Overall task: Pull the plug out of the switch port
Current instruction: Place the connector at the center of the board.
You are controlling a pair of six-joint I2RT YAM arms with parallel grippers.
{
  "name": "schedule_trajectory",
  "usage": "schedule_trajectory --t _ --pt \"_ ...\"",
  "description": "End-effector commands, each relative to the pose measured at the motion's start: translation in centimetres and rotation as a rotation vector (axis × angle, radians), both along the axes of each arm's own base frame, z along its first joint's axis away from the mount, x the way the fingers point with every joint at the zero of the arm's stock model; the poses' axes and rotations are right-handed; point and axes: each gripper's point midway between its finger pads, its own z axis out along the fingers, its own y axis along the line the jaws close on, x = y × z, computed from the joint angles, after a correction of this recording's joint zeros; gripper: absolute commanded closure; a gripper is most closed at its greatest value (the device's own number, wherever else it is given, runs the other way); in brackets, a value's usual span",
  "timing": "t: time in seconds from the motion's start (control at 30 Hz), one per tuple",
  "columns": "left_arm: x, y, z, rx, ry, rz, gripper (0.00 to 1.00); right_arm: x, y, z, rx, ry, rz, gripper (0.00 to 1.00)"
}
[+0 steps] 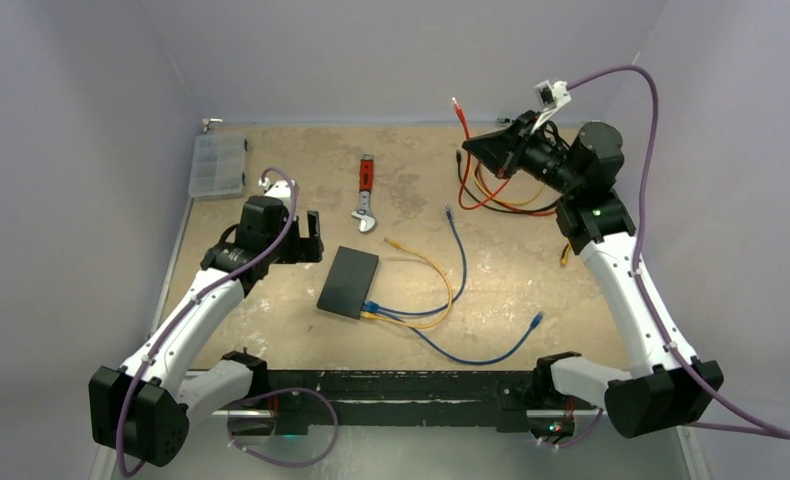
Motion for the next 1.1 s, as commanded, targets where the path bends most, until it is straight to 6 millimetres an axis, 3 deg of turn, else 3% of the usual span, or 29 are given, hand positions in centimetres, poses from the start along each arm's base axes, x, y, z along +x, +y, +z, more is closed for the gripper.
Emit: schedule_trajectory --t 0.0,0.2,0.43,0.63,1.07 --pt "0.4 -0.1 0.4 0.000 -0.016 -0.019 0.07 2.7 -0.9 -3.2 -0.040 0.040 -0.082 1.00" --pt "0.4 -0.2 0.3 0.000 -0.013 -0.022 0.07 4.9 -1.1 -7.0 -0.070 0.120 -0.102 1.00" --pt "0.4 -0.3 0.2 -0.002 -0.008 -0.027 0.07 7.4 -2.0 -9.7 -0.096 0.182 -0.147 1.00" --pt "0.4 -0.4 0.2 -0.004 -0.008 -0.030 0.07 10.6 -4.5 -10.6 -0.100 0.223 -0.254 1.00" --pt "0.4 -0.4 0.1 -0.006 -0.004 -0.033 0.07 14.9 -9.9 -10.7 -0.145 0.246 -0.529 1.00"
